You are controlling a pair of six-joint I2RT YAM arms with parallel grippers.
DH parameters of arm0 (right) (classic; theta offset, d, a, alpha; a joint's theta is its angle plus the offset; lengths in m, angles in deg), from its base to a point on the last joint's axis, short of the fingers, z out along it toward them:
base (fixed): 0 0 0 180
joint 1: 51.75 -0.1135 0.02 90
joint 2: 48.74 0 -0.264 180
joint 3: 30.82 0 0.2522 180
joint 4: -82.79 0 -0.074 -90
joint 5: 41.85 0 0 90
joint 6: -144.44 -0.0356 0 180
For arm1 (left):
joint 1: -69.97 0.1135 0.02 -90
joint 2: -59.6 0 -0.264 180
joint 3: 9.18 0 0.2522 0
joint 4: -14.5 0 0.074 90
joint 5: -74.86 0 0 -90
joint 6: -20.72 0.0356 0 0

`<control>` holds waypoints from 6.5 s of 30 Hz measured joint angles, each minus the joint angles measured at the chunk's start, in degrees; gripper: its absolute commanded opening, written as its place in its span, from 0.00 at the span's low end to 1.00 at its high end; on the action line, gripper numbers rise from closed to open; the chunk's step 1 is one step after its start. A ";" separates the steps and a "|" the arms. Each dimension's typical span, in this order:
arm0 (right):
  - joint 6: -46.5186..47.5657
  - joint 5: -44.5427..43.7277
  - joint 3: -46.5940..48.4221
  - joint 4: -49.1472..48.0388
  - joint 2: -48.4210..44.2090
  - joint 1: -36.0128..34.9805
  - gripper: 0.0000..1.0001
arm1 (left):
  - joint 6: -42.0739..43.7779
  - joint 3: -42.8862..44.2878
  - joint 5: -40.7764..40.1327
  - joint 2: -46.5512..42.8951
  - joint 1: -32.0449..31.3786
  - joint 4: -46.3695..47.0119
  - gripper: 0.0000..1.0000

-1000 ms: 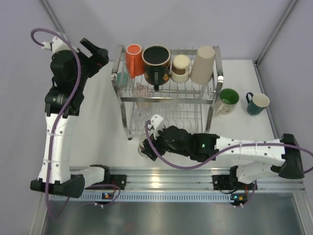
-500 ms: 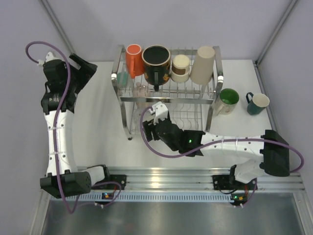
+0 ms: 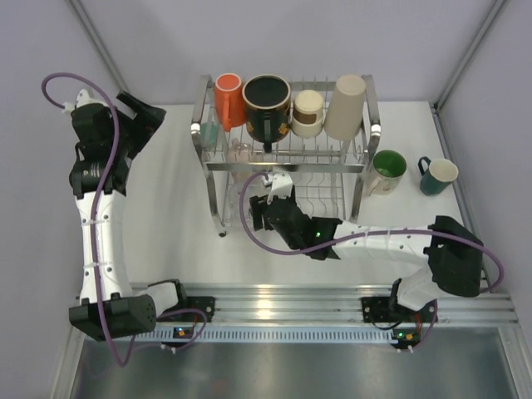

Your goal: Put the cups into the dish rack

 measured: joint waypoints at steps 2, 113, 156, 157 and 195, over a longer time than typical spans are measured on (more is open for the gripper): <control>-0.35 0.11 -0.17 -0.72 0.61 0.63 0.00 | 0.00 -0.02 0.20 0.00 0.07 0.13 0.96; -16.63 -8.46 -6.49 -20.92 8.41 8.55 0.00 | 1.73 -16.81 7.78 -4.68 1.27 4.63 0.89; -18.12 -5.53 -2.49 -28.06 16.26 15.45 0.00 | 1.27 -21.40 6.03 2.54 1.31 11.19 0.86; -17.84 -5.22 -2.16 -28.17 16.63 15.69 0.00 | 1.27 -21.40 5.99 2.99 1.31 11.21 0.86; -6.73 10.14 -3.58 -33.86 16.35 20.04 0.00 | 5.68 -7.17 7.17 37.29 -1.01 22.86 0.83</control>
